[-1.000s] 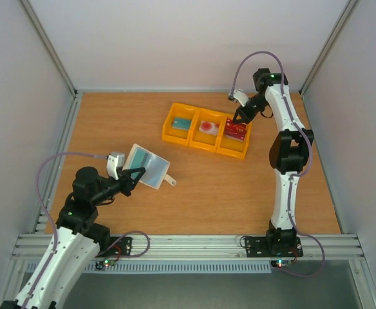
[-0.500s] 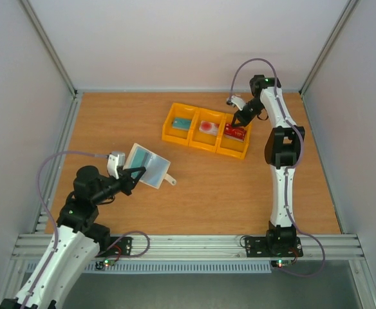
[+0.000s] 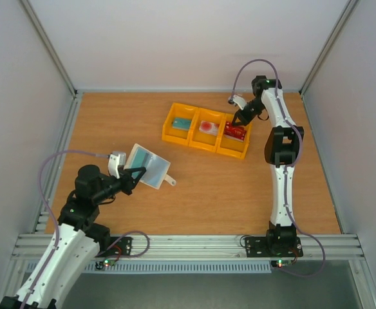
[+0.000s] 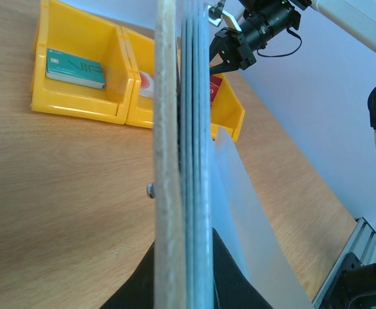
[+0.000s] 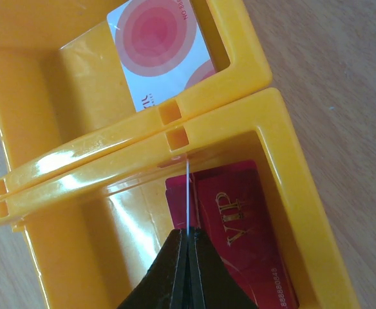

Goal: Take the credit cards out of the card holder

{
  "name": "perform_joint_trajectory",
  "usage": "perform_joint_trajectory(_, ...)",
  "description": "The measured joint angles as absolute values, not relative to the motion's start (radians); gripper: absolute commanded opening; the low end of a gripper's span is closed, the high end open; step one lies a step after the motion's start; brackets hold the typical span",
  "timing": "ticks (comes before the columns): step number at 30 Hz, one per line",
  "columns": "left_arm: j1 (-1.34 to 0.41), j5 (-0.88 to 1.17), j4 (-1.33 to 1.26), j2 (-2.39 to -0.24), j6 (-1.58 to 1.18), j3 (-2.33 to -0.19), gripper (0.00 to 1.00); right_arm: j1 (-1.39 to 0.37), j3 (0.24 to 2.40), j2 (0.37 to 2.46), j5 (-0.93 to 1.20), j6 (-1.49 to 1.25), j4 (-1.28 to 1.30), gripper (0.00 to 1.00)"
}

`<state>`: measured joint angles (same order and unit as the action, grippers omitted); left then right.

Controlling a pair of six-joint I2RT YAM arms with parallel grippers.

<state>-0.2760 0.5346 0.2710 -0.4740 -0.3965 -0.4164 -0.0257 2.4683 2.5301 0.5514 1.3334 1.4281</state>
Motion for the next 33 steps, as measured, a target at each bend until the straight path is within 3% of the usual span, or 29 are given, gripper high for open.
perform_joint_trajectory(6, -0.276, 0.535, 0.271, -0.479, -0.397, -0.416, 0.00, -0.024, 2.469, 2.540, 0.569, 1.337, 1.425, 0.10)
perform_joint_trajectory(18, -0.276, 0.535, 0.271, -0.479, -0.397, -0.416, 0.00, -0.023, 2.469, 2.541, 0.523, 1.311, 1.369, 0.36)
perform_joint_trajectory(24, -0.276, 0.535, 0.270, -0.479, -0.397, -0.416, 0.00, -0.041, 2.469, 2.527, 0.461, 1.299, 1.322, 0.39)
perform_joint_trajectory(33, -0.275, 0.554, 0.246, -0.473, -0.408, -0.411, 0.00, -0.150, 2.441, 2.292, 0.339, 1.255, 1.221, 0.52)
